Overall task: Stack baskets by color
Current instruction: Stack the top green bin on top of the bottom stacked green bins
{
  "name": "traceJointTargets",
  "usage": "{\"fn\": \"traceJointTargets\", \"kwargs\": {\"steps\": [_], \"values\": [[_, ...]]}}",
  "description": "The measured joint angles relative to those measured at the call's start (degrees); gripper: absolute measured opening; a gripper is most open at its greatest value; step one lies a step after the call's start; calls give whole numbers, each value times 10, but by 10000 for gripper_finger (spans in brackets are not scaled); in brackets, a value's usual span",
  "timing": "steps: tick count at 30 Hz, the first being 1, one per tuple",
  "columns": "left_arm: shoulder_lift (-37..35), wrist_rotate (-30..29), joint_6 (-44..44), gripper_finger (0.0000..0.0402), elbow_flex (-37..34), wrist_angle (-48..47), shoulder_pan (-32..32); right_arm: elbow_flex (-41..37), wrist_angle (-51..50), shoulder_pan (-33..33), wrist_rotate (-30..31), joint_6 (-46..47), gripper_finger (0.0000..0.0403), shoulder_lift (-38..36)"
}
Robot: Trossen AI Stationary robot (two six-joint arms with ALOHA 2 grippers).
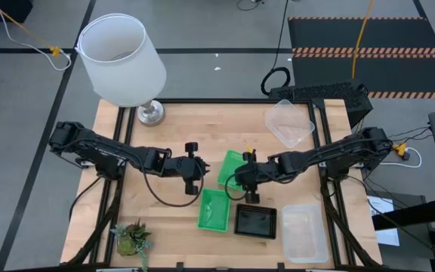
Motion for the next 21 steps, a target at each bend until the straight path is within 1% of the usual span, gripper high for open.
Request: {"fn": "traceJointTargets", "kwargs": {"steps": [2,6,10,15,18,21], "values": [[0,1,-1,80,0,0,0,0,0,0,-11,14,119,1],[0,1,-1,82,0,12,0,-16,18,0,-14,18,162,2],[0,1,-3,83,0,17,0,-46,29,0,-14,13,190,2],[0,1,-3,82,0,26,0,-72,58,-8,-36,1,195,2],[0,1,-2,81,0,27,0,-72,49,-15,-14,-21,187,2],[0,1,-1,81,0,27,0,-72,24,-23,-13,-55,178,-1]]}}
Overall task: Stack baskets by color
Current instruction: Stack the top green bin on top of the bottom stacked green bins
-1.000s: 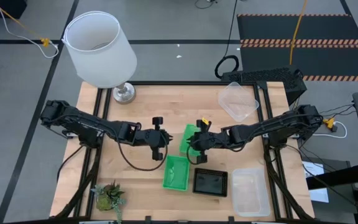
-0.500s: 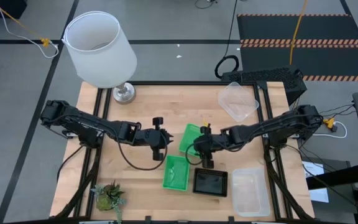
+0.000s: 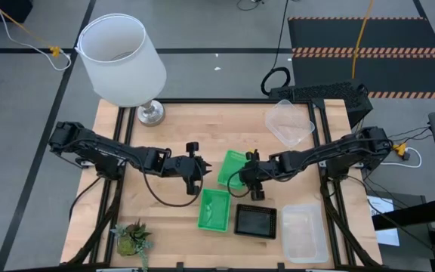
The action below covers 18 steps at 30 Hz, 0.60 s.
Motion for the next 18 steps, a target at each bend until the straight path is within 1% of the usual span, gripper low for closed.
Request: {"fn": "traceJointTargets", "kwargs": {"steps": [5,10,13,15,18], "values": [[0,0,5,81,0,1,0,0,-47,1,0,-110,172,-4],[0,0,6,81,0,10,0,0,-49,-6,-1,-226,173,-6],[0,0,7,81,0,21,3,-1,-62,-18,-13,-294,168,-6],[-1,0,8,81,0,26,7,-13,-50,-27,-16,-329,159,-6],[-1,0,8,81,0,28,13,-38,-1,-41,-23,-368,137,-5]]}}
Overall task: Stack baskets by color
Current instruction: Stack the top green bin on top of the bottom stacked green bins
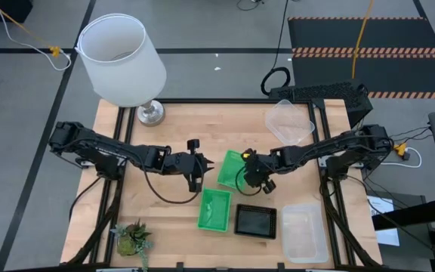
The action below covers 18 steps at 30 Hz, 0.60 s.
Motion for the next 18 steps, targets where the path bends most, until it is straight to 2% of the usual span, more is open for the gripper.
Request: {"fn": "traceJointTargets", "kwargs": {"steps": [6,9,11,15,18], "values": [[0,0,0,81,0,-2,5,-18,16,-15,-2,-38,67,-2],[0,1,0,81,0,-1,5,-18,22,-14,25,-50,19,-6],[0,1,7,81,0,-1,5,-18,22,-11,51,-58,10,-9],[0,1,29,81,0,1,-3,-18,41,-4,101,-65,17,-27],[0,1,49,86,0,0,-16,-18,51,5,115,-64,8,-51]]}}
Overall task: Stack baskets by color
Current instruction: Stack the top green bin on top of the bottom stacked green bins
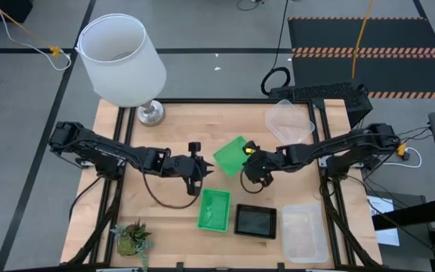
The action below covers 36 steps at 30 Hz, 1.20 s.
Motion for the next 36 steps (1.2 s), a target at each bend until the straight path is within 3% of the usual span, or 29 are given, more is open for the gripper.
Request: {"fn": "traceJointTargets", "kwargs": {"steps": [9,12,14,17,26,36], "values": [[39,-10,90,195,0,64,-40,1,28,39,0,-36,11,-57],[71,-45,131,212,7,116,-46,1,24,47,-1,-45,10,-57],[84,-56,143,212,21,100,-45,1,21,51,0,-60,10,-56],[109,-51,158,197,52,78,-39,1,19,54,-1,-77,10,-55],[174,16,178,135,207,-194,-2,1,20,56,0,-84,9,-55],[188,43,199,11,231,-218,-4,1,31,57,2,-43,49,-55]]}}
